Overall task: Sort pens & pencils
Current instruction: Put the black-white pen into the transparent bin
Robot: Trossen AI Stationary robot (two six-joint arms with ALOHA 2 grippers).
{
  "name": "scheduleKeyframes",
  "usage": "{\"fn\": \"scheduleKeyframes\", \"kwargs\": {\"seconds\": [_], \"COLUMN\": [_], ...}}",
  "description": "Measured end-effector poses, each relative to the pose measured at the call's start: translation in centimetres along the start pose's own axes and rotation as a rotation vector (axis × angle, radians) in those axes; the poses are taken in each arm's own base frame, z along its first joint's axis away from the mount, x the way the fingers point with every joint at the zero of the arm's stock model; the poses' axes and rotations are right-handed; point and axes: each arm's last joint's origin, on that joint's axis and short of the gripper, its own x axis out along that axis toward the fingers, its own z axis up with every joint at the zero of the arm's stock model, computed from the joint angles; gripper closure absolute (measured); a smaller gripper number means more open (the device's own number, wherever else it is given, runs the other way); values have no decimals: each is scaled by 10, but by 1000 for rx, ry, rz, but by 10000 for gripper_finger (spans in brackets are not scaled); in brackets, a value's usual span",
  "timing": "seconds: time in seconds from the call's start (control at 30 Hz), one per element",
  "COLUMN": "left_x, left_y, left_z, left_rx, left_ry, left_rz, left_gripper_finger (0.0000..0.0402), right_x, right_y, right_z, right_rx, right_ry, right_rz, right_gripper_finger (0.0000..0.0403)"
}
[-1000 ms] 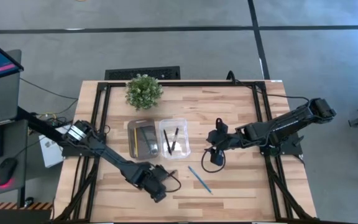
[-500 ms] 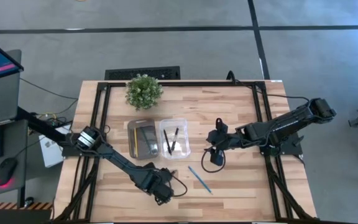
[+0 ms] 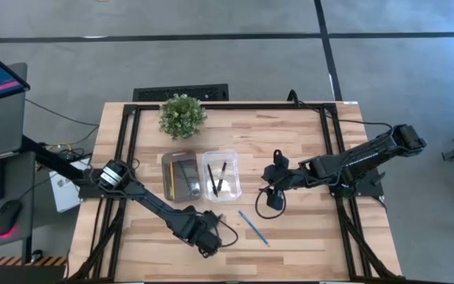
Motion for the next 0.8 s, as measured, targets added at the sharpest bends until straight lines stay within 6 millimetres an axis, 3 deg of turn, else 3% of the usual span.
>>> {"fn": "scheduleKeyframes", "kwargs": {"seconds": [0.13,0.47,0.8], "left_x": [0,0,1], "left_y": [3,5,12], "left_z": [-2,1,9], "left_rx": [-70,-40,-54], "left_ry": [46,97,122], "left_rz": [24,-3,14], "left_gripper_finger": [246,249,335], "right_x": [0,0,0], "right_y": [0,0,0], "right_z": [0,0,0], "right_rx": [-1,-27,-28], "right_ry": [0,0,0], "right_rz": [0,0,0], "right_gripper_finger": [154,154,154]}}
